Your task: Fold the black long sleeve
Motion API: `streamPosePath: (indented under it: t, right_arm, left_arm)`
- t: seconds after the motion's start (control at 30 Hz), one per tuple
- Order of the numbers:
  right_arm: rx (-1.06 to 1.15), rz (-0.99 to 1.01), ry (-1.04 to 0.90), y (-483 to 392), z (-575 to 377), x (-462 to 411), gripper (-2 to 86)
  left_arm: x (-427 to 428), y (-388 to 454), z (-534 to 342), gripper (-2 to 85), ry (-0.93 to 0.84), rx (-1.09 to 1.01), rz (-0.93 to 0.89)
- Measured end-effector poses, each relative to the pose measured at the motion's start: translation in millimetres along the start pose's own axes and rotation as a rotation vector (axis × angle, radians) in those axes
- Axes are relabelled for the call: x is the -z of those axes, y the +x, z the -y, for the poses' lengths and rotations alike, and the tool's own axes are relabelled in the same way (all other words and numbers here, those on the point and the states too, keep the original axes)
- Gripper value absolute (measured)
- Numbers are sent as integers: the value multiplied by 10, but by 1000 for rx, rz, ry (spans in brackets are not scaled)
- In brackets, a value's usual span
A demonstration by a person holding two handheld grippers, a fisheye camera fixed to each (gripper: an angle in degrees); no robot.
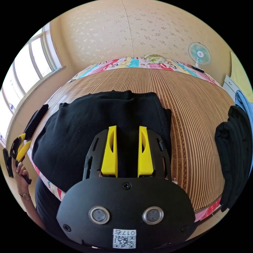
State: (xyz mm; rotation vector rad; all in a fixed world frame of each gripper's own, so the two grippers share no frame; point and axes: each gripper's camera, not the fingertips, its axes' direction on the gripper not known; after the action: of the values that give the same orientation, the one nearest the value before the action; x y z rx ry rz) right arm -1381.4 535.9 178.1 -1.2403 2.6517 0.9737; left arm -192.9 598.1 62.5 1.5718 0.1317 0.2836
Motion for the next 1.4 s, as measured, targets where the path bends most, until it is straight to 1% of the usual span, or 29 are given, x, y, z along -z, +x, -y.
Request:
streamPosePath:
  t: [0.07,0.13,0.3,0.33,0.4,0.43,0.5,0.53,0.6,0.63,0.67,0.7,0.73,0.77,0.8,0.87,0.9,0.93,0.97,1.0,1.07,1.1,1.13,1.17,1.23,1.3,1.4]
  right_arm:
    - [1,-4,0,-75,44,-82,123]
    - [1,-6,-1,-133,86,-144,123]
    - [6,-23,-10,-328,238,-297,123]
    - [9,-29,-22,-384,299,-336,123]
    - [20,-43,-57,-485,415,-394,121]
    - [61,-87,-107,-618,530,-447,120]
    - [149,-182,-219,-896,768,-515,116]
    - [177,-225,-282,-1081,943,-504,111]
    - [196,-242,-253,-1390,1171,-305,114]
    - [235,-274,-182,-1684,1296,-88,120]
    - [302,-311,-120,-2061,1409,115,128]
    - [341,-299,-103,-2257,1463,204,133]
    - [418,-215,-97,-2637,1581,356,146]
    - [481,-98,-133,-2994,1720,447,159]
    - [508,-40,-165,-3166,1796,460,168]
    - [610,137,-353,-3842,2089,316,200]
    - [627,162,-398,-3994,2149,245,208]
    - [658,192,-499,-4280,2251,56,222]
    - [692,165,-602,-4552,2318,-189,231]
    - [709,134,-646,-4671,2337,-316,234]
    - [785,-42,-785,-5047,2337,-779,234]
    - [808,-92,-815,-5119,2321,-878,227]
    - [855,-192,-861,-5234,2286,-1050,213]
    - [911,-287,-891,-5309,2249,-1171,170]
    - [997,-381,-901,-5383,2241,-1212,124]
    - [1018,-379,-854,-5391,2418,-1046,102]
    - [881,-165,-795,-5043,3095,-524,90]
  left_arm:
    - [8,-186,-120,139,-39,52,6]
    - [32,-219,-170,127,-33,45,-14]
    - [-97,-125,-210,118,-125,44,-130]
    - [-92,-125,-223,119,-116,49,-138]
    - [-28,-164,-251,91,-66,86,-120]
    - [-13,-177,-251,83,-54,90,-127]
    - [54,-233,-220,67,-17,101,-235]
    - [78,-229,-211,66,-5,92,-256]
    - [170,-103,-167,63,32,-7,-287]
    - [195,-60,-164,62,49,-43,-305]
    - [224,14,-162,60,78,-118,-375]
    - [220,61,-153,58,79,-160,-432]
    - [214,80,-150,58,76,-172,-449]
    - [204,119,-149,57,69,-195,-458]
    - [205,168,-158,56,67,-231,-445]
    - [220,228,-182,55,75,-282,-423]
    - [228,253,-200,54,80,-301,-415]
    - [228,263,-209,54,81,-309,-415]
    - [223,280,-231,54,79,-326,-415]
    - [216,291,-254,54,75,-339,-414]
    - [215,307,-293,54,74,-362,-405]
    - [221,318,-316,54,75,-381,-397]
    - [226,324,-326,54,76,-390,-393]
    - [236,331,-343,56,77,-408,-384]
    - [244,321,-369,65,79,-425,-374]
    - [277,230,-410,80,113,-434,-458]
    - [282,51,-409,74,143,-405,-580]
